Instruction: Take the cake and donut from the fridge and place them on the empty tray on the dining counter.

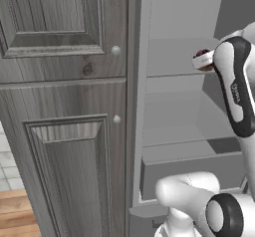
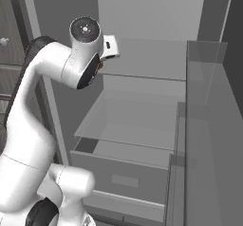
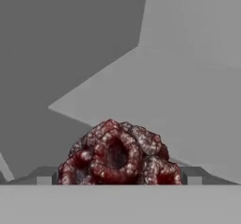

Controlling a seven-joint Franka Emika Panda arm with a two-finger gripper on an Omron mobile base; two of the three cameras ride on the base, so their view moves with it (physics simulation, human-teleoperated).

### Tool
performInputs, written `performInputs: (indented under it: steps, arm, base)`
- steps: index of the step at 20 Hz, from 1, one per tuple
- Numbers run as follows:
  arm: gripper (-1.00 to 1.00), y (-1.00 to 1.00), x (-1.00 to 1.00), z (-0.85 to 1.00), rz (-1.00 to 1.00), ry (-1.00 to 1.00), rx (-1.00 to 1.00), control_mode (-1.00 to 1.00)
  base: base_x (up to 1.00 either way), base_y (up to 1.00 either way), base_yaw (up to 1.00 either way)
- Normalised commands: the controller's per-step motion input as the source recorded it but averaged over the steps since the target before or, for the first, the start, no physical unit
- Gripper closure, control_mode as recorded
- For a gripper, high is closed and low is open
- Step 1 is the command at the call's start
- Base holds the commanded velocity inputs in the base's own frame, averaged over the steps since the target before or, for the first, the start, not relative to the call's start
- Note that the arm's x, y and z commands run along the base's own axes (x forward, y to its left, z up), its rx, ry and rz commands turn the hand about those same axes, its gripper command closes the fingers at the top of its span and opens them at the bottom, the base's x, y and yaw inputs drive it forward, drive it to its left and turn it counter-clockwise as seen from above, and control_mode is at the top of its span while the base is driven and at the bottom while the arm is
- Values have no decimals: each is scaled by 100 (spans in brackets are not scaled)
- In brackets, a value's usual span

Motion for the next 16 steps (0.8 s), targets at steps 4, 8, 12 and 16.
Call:
performInputs:
  steps: [4,8,12,16]
  arm:
    - [100,11,-100,-1,0,-17,0,-100]
    - [100,28,-88,0,0,-13,0,-100]
    - [100,30,-63,-12,0,0,0,-100]
    - [100,18,-25,-32,0,0,-1,-100]
  base:
    - [0,0,0]
    - [0,0,0]
    - [0,0,0]
    - [0,0,0]
